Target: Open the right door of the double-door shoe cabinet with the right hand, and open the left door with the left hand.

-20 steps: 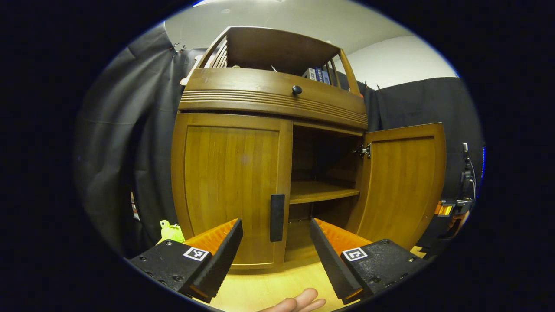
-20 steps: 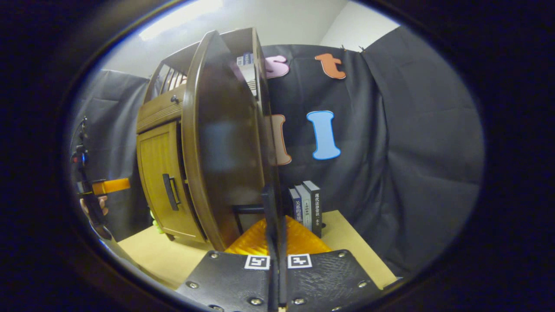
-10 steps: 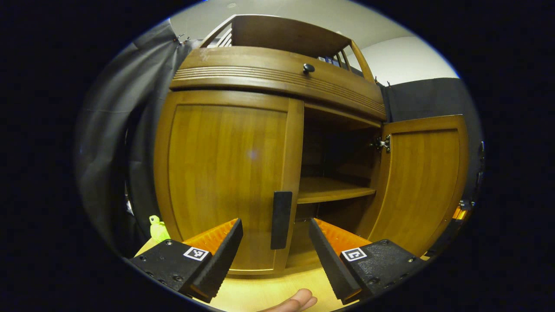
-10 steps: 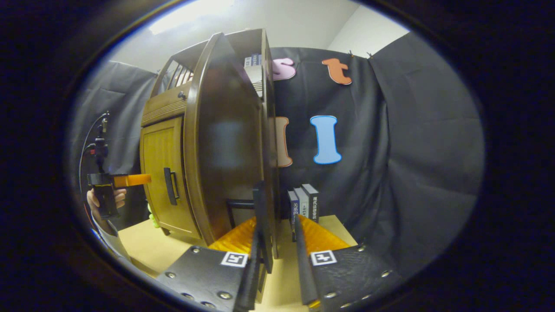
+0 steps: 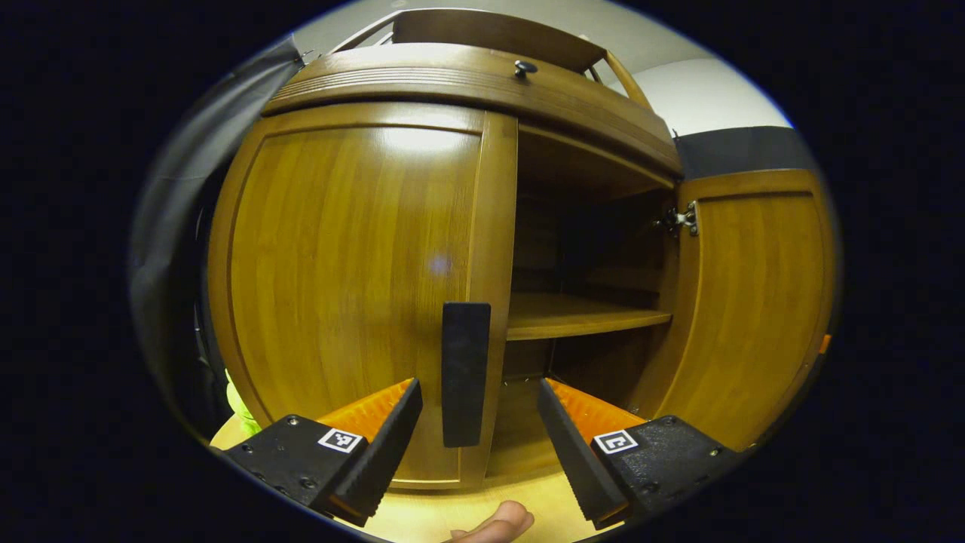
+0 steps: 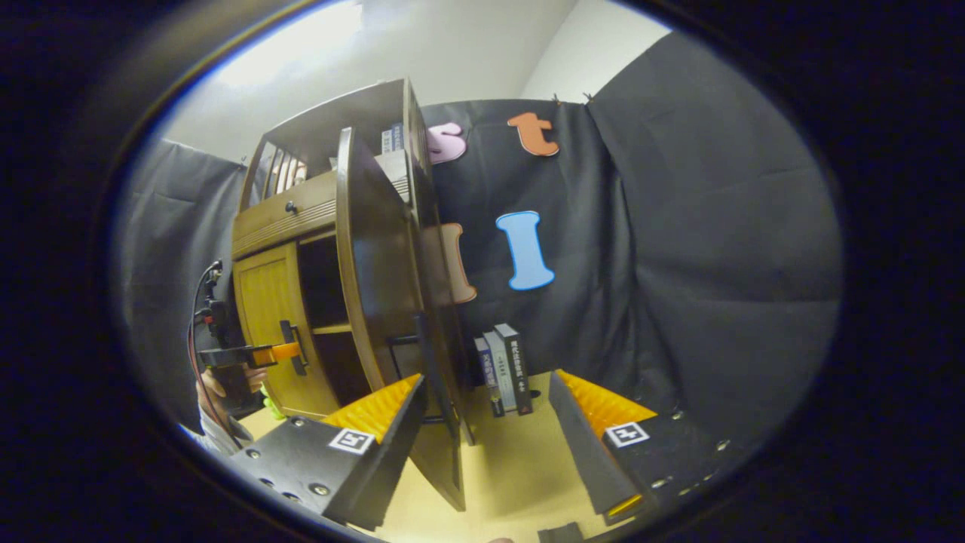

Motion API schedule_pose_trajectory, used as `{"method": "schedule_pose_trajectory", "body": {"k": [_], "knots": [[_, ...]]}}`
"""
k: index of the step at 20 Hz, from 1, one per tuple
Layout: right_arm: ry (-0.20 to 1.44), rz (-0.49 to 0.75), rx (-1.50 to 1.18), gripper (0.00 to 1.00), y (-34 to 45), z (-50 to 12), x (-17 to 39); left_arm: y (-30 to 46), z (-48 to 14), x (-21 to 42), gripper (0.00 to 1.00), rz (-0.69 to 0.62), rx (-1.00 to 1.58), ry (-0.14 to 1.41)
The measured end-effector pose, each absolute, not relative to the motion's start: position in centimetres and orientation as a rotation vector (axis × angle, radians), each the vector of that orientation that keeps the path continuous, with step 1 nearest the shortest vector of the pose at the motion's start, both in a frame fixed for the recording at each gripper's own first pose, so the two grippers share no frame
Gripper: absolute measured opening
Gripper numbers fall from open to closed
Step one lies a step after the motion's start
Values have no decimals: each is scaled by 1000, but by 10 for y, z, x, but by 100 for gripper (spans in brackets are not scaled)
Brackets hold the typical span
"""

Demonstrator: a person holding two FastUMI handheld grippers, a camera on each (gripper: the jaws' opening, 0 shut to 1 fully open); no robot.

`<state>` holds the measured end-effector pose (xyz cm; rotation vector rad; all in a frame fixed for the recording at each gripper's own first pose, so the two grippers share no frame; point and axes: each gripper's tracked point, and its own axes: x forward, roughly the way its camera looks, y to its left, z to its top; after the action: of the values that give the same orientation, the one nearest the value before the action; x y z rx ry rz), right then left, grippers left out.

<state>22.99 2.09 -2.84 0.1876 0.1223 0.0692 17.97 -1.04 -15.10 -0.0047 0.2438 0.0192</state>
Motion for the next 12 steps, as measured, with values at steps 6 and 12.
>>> {"method": "schedule_pose_trajectory", "body": {"k": [6,12], "knots": [[32,75,140,97,81,-7,192,12,-165,205,90,153,51,174],[16,81,122,98,127,-9,166,6,-138,213,46,123,194,33]]}}
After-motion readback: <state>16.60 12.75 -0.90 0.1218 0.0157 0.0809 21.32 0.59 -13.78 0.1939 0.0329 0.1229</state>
